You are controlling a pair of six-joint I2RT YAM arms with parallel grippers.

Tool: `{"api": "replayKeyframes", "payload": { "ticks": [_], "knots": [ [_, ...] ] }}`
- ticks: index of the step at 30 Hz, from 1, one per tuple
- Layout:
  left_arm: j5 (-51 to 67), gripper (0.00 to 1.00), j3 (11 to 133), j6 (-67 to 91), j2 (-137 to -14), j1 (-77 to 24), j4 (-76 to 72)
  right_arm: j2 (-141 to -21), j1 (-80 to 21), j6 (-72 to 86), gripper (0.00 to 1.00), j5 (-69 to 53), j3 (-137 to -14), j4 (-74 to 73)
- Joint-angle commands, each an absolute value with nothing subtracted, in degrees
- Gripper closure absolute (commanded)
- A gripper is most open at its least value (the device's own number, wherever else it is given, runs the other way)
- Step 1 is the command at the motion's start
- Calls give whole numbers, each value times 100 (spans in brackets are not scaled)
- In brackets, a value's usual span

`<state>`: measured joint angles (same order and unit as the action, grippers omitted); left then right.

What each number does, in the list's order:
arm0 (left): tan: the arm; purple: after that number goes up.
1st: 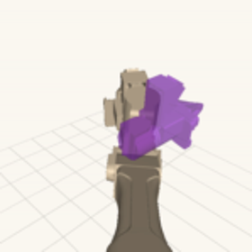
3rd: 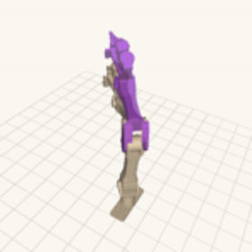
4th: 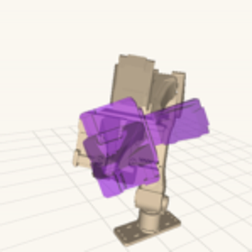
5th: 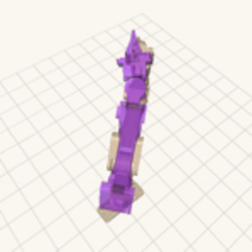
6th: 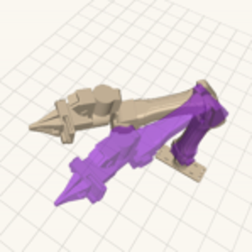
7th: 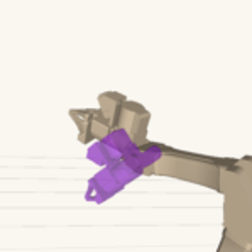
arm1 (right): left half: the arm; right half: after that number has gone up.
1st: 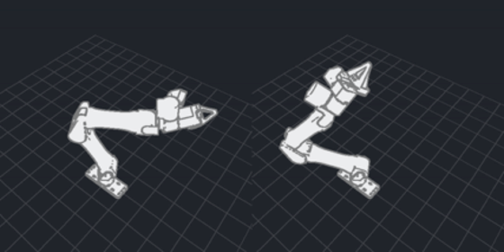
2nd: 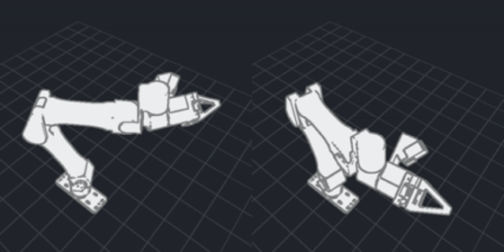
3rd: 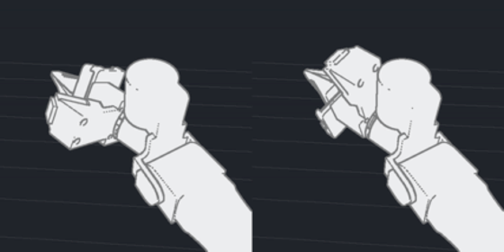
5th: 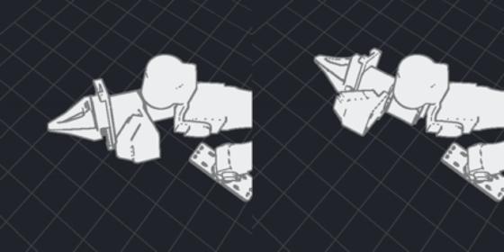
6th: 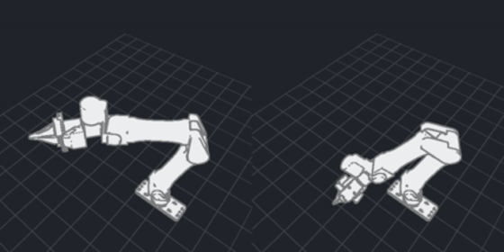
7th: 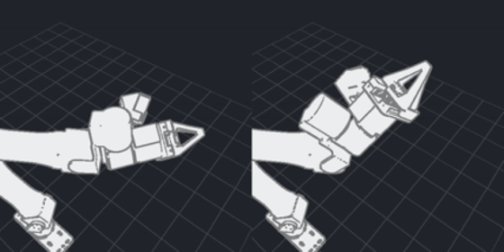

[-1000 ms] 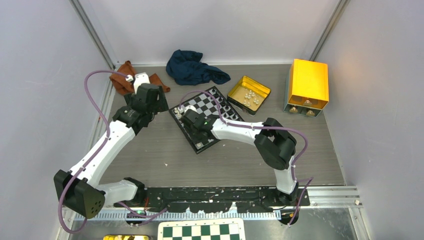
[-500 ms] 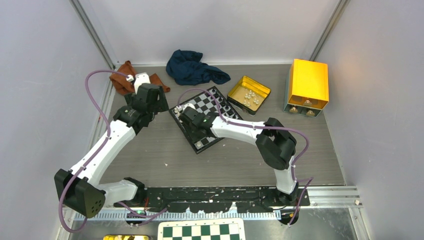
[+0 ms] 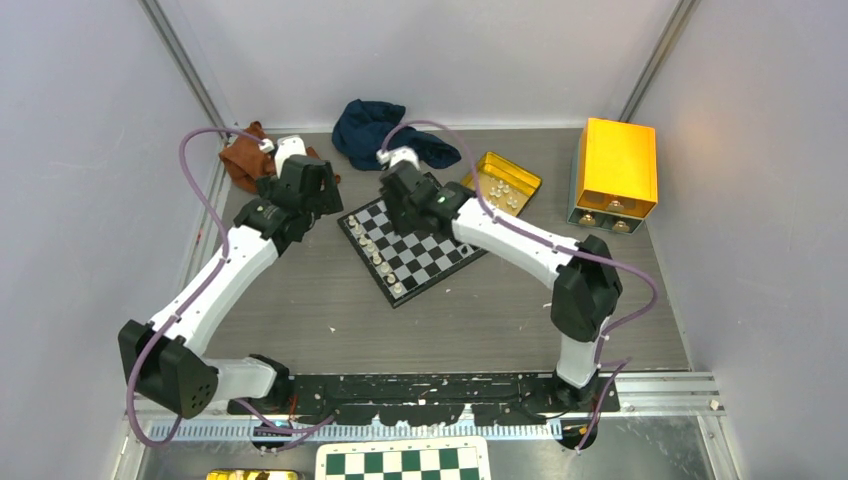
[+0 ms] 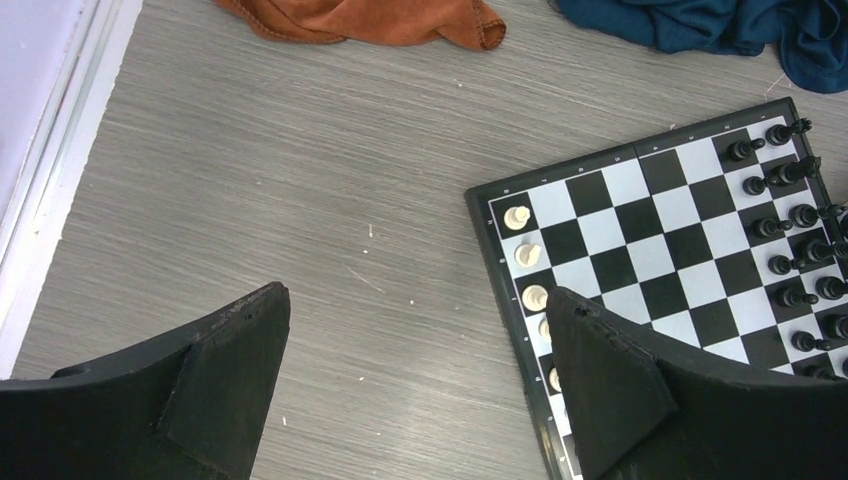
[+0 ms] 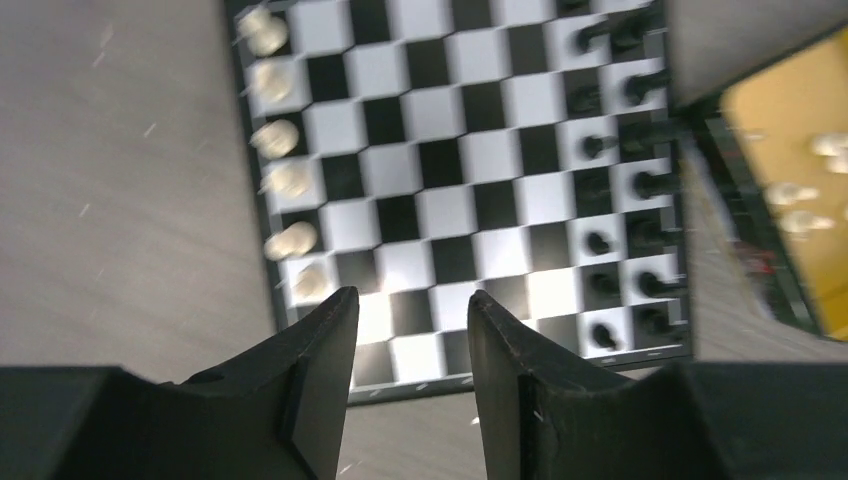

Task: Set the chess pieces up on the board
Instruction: Pick up the chess piece from the storage box.

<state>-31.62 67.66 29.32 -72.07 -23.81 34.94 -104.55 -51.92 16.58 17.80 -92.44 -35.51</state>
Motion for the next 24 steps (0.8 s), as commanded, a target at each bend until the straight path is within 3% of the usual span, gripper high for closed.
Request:
{"api": "replayKeyframes", "payload": {
  "ticks": [1,13,24],
  "knots": [
    [-3081,0,7189,2847,-7500,-2338,3287,-10203,-4379,1611,50,2332,-9624,-3515],
    [-2797,0,7560,2966,-8132,-2338,3354,-11209,-2441,1801,51,2365,-10184,-3243],
    [-2764,1,7488,2948,-8071,-2338,3421,-12227,-1962,1852,53,2148,-10676,-3166]
  ]
}}
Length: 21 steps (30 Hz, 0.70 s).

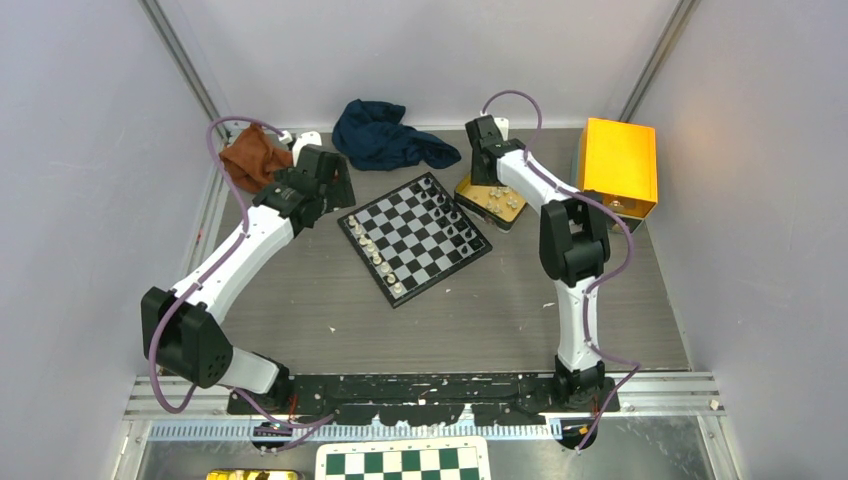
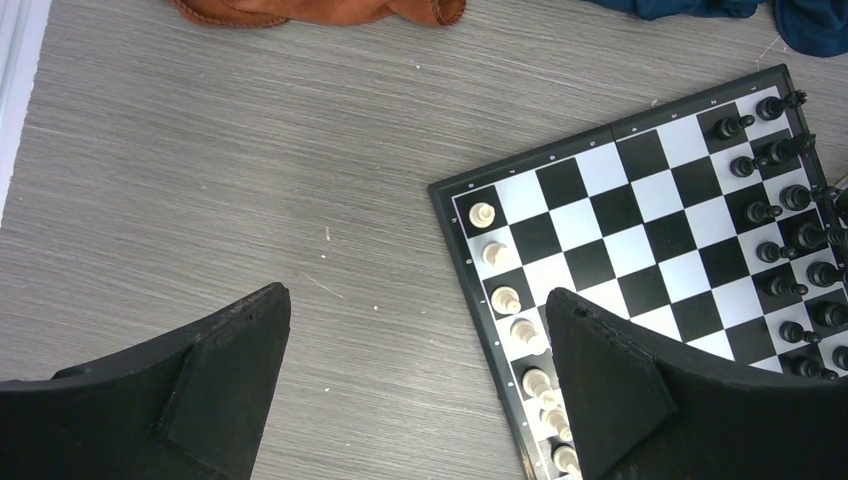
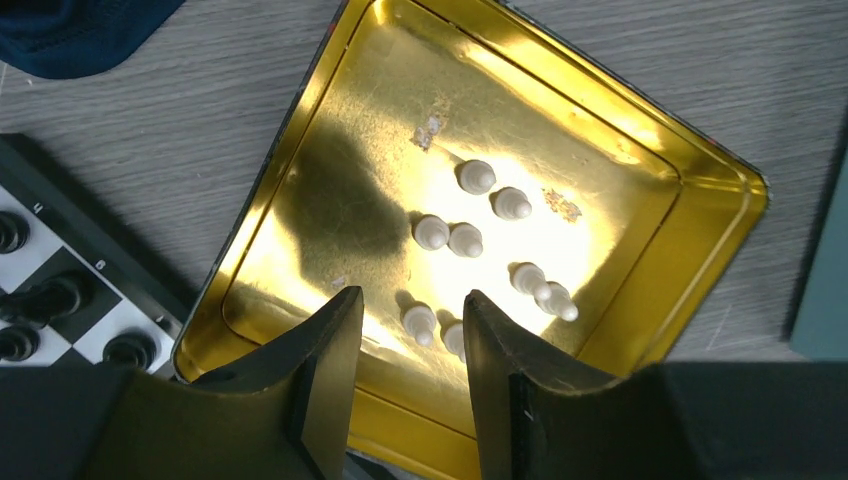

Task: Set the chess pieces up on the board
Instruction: Pick up the chess piece from the storage box.

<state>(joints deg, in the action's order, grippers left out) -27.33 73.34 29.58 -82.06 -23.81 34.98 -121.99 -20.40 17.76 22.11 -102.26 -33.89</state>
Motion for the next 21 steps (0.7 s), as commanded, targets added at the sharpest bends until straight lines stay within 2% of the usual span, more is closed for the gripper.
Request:
{"api": "replayKeyframes", "payload": {
  "ticks": [1,21],
  "knots": [
    [-2775,1,7488,2952,-8063,-2338,3433,-12272,-1929,1853,53,2138,-10705,-3169],
    [-2892,2,7460,2896,-7980,-2338,3507,-12782,-1627,1914,56,1801,-10863,-3102]
  ]
}}
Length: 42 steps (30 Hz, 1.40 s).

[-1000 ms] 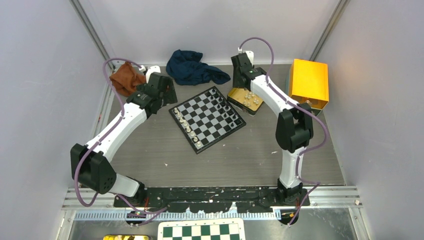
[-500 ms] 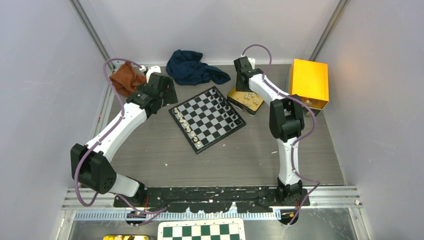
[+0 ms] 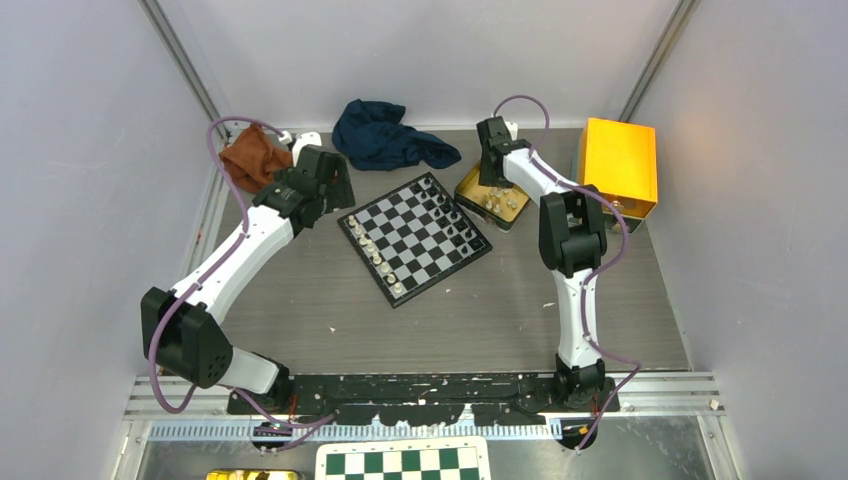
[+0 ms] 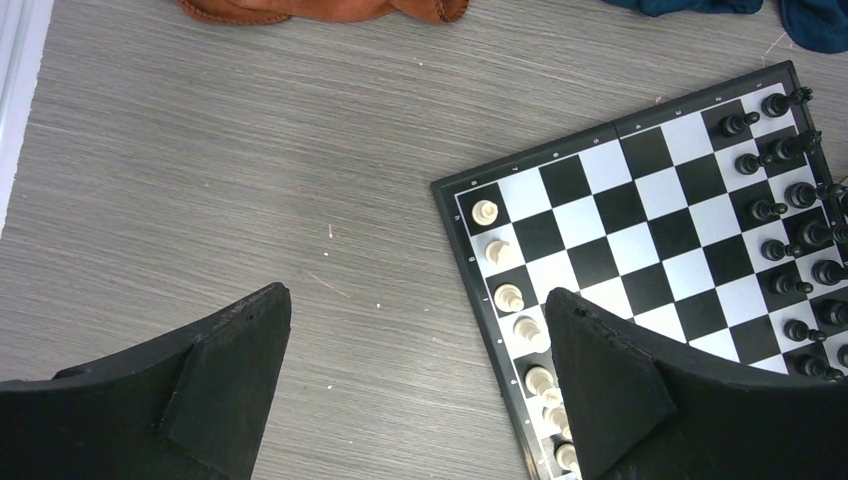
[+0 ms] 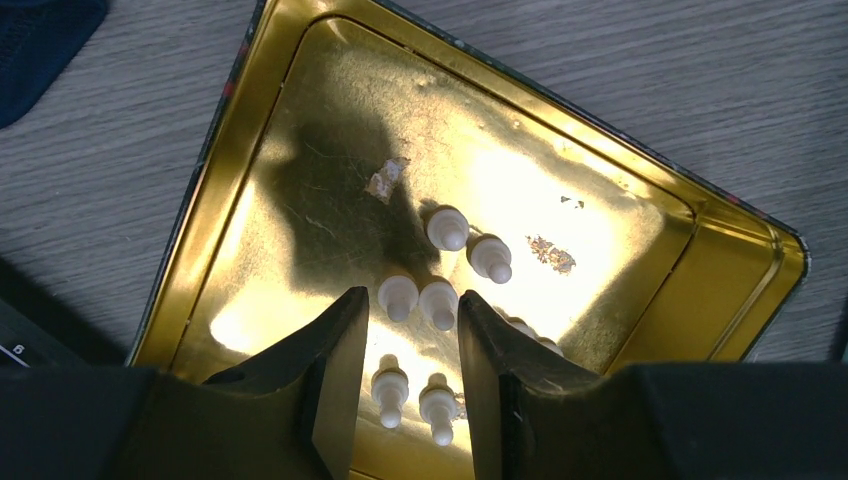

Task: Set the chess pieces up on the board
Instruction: Pick up the chess piece from the storage box.

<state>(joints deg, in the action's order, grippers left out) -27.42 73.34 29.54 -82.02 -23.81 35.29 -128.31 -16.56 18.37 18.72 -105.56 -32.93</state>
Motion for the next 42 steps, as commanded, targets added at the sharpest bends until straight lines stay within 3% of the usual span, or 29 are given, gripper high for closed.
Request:
{"api": "replayKeyframes", "payload": {
  "ticks": [1,42],
  "knots": [
    [-2899,2,7456,2888,-7986,-2338,3511,-12806,-1612,1916,56,1795,-10878,-3113],
    [-2918,2,7376,2808,-8027,-2338,3465,-13023,-1542,1804,71,1450,-10905,-3339]
  ]
}}
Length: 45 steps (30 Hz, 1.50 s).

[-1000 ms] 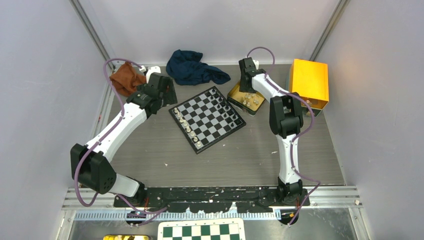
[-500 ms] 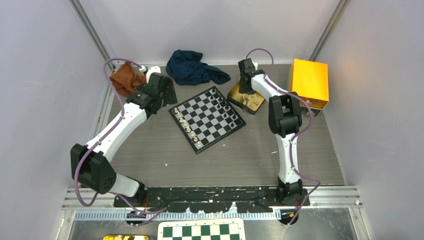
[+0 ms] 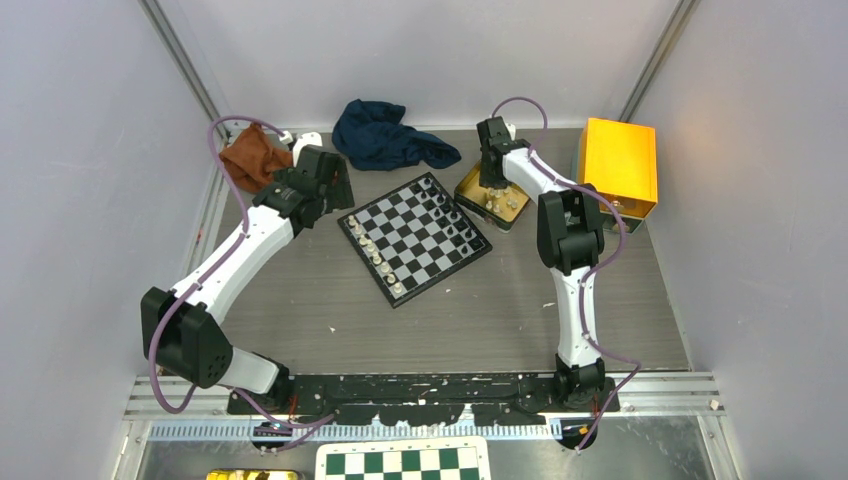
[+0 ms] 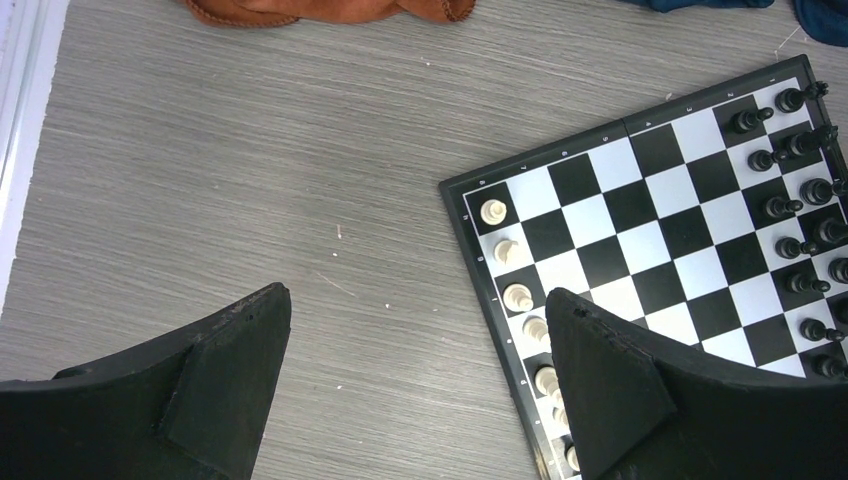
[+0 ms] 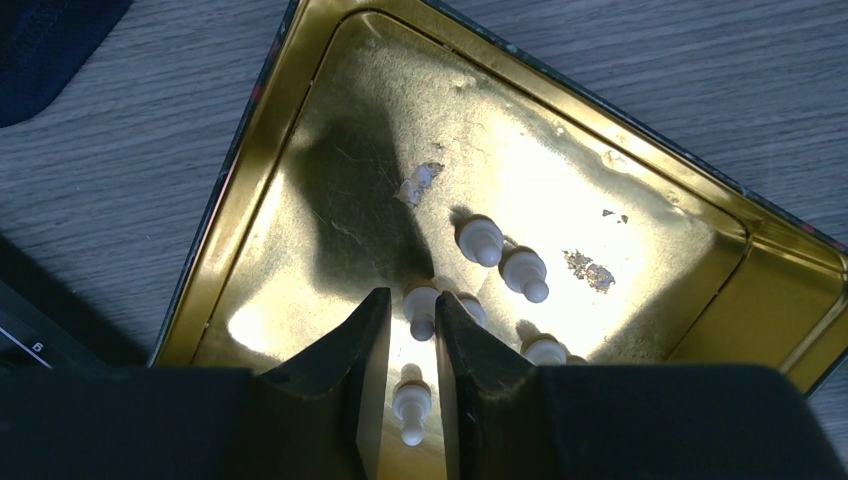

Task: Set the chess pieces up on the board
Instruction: Pick up the chess piece from the storage box.

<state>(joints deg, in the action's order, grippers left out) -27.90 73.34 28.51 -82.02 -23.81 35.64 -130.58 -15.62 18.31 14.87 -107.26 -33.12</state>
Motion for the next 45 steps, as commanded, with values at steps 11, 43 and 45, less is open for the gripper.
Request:
{"api": "replayKeyframes", "payload": {
  "ticks": [11,43,45],
  "knots": [
    [-2900,2,7317,2819,-7995,-2338,3451,-12981,-1549,1802,79,1483,-10753,-3393],
    [-2977,2,7060,2823,-7490,-2294,3475,-12148,-1891,1468,99,1775,-11029,-3475],
    [-3008,2,7037,2810,-7419,-2286,3493,-12057,-2009,1432,99,1792,-11039,-3483]
  ]
}}
